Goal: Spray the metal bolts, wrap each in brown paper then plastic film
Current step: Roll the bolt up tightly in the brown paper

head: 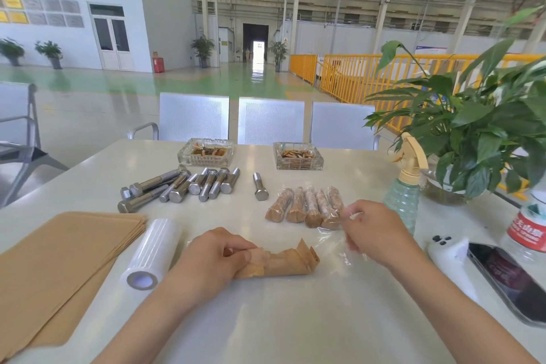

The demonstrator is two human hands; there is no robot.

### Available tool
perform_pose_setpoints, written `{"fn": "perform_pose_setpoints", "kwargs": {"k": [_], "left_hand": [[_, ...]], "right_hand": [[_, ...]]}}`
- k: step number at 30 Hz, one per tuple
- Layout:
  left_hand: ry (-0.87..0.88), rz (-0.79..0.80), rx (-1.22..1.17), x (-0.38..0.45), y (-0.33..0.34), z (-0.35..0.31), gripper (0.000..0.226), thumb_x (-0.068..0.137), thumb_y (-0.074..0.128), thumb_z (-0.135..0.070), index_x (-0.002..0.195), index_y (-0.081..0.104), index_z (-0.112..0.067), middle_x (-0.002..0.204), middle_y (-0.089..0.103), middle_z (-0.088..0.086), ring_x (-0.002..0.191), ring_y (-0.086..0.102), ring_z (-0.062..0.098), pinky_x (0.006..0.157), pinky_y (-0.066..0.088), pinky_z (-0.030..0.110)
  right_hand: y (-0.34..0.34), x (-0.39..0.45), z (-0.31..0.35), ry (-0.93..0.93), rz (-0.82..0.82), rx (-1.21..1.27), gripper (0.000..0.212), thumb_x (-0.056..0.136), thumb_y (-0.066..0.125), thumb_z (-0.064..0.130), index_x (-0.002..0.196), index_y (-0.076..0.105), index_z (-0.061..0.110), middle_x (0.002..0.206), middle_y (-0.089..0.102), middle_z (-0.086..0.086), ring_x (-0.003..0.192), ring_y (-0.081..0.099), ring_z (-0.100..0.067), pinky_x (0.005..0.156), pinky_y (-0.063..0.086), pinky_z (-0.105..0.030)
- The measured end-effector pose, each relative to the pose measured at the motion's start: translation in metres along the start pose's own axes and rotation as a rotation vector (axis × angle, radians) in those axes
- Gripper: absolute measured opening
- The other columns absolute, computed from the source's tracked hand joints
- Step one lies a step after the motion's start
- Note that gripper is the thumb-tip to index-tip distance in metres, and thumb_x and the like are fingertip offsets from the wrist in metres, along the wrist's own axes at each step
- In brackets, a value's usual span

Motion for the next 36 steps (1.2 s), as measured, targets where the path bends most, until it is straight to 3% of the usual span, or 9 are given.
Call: {"fn": "perform_pose_setpoints", "kwargs": {"k": [5,10,14,18,21,25,30,33,36], "left_hand": [[-0.030,-0.094,0.172,0.004,0.003,-0.008,0.014,0.088,0.073,-0.030,0.087,0.071,-0.044,0.097,0.059,-0.013,0.077,0.055,0.000,0.058,0.036,0.011],[-0.138,-0.034,0.103,0.012,0.001,-0.013,0.015,0.083,0.078,-0.023,0.081,0.063,-0.027,0.073,0.063,-0.007,0.051,0.054,0.003,0.044,0.038,0.013],[-0.208,0.024,0.059,0.016,-0.004,-0.019,0.014,0.082,0.079,-0.016,0.084,0.065,-0.017,0.060,0.064,-0.003,0.035,0.052,0.007,0.040,0.040,0.018],[-0.240,0.043,0.000,0.014,-0.007,-0.019,0.012,0.082,0.079,-0.014,0.089,0.068,-0.011,0.053,0.063,-0.002,0.039,0.054,0.011,0.045,0.046,0.021],[-0.243,0.086,-0.007,0.012,-0.009,-0.020,0.007,0.087,0.073,-0.014,0.088,0.071,-0.008,0.060,0.066,0.002,0.052,0.061,0.016,0.061,0.057,0.031],[-0.230,0.156,-0.036,0.008,-0.018,-0.024,0.026,0.093,0.053,-0.018,0.078,0.071,-0.005,0.061,0.067,0.001,0.055,0.066,0.016,0.066,0.055,0.024],[-0.199,0.230,0.025,0.004,-0.020,-0.031,0.025,0.083,0.065,-0.039,0.088,0.066,-0.015,0.065,0.069,-0.003,0.056,0.066,0.012,0.076,0.057,0.031],[-0.174,0.151,0.071,0.007,-0.014,-0.030,0.013,0.083,0.068,-0.031,0.090,0.062,-0.021,0.057,0.065,-0.006,0.047,0.062,0.009,0.062,0.053,0.022],[-0.200,0.103,-0.009,0.010,-0.012,-0.021,0.006,0.086,0.065,-0.015,0.086,0.067,-0.020,0.056,0.065,-0.003,0.050,0.063,0.014,0.064,0.057,0.026]], "right_hand": [[-0.001,-0.015,0.035,-0.115,0.190,0.317,0.014,0.087,0.062,0.008,0.096,0.070,0.015,0.067,0.071,0.001,0.055,0.063,-0.015,0.063,0.054,-0.032],[0.036,-0.025,0.078,-0.237,0.370,0.259,0.024,0.087,0.058,0.004,0.103,0.066,0.021,0.068,0.068,0.002,0.052,0.064,-0.012,0.056,0.051,-0.026],[0.070,-0.026,0.090,-0.302,0.418,0.032,0.028,0.086,0.056,0.011,0.108,0.060,0.026,0.073,0.072,-0.001,0.067,0.062,-0.012,0.076,0.058,-0.037],[0.082,-0.026,0.089,-0.292,0.430,-0.050,0.033,0.080,0.050,0.015,0.109,0.057,0.029,0.072,0.076,-0.001,0.084,0.067,-0.017,0.085,0.059,-0.038],[0.087,-0.024,0.088,-0.318,0.437,-0.107,0.033,0.082,0.050,0.024,0.114,0.053,0.030,0.067,0.075,0.005,0.079,0.071,-0.014,0.087,0.058,-0.038],[0.086,-0.022,0.094,-0.350,0.508,-0.140,0.024,0.100,0.037,0.040,0.119,0.046,0.030,0.063,0.074,0.008,0.058,0.070,-0.008,0.068,0.053,-0.028],[0.082,-0.027,0.106,-0.329,0.550,-0.152,0.050,0.100,0.019,0.061,0.098,0.050,0.022,0.063,0.074,-0.004,0.056,0.072,-0.017,0.058,0.048,-0.028],[0.079,-0.028,0.109,-0.280,0.602,-0.088,0.059,0.100,0.016,0.066,0.099,0.050,0.018,0.069,0.076,-0.013,0.056,0.072,-0.021,0.054,0.052,-0.026],[0.079,-0.026,0.106,-0.251,0.592,-0.066,0.054,0.102,0.020,0.061,0.113,0.049,0.017,0.071,0.076,-0.013,0.057,0.072,-0.021,0.056,0.055,-0.027]]}}
Point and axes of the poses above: each hand's wrist, its own x-axis towards the middle knuckle, its own y-axis out of the palm, z = x × y, the point moved 1 cm from there along x, towards the middle knuckle
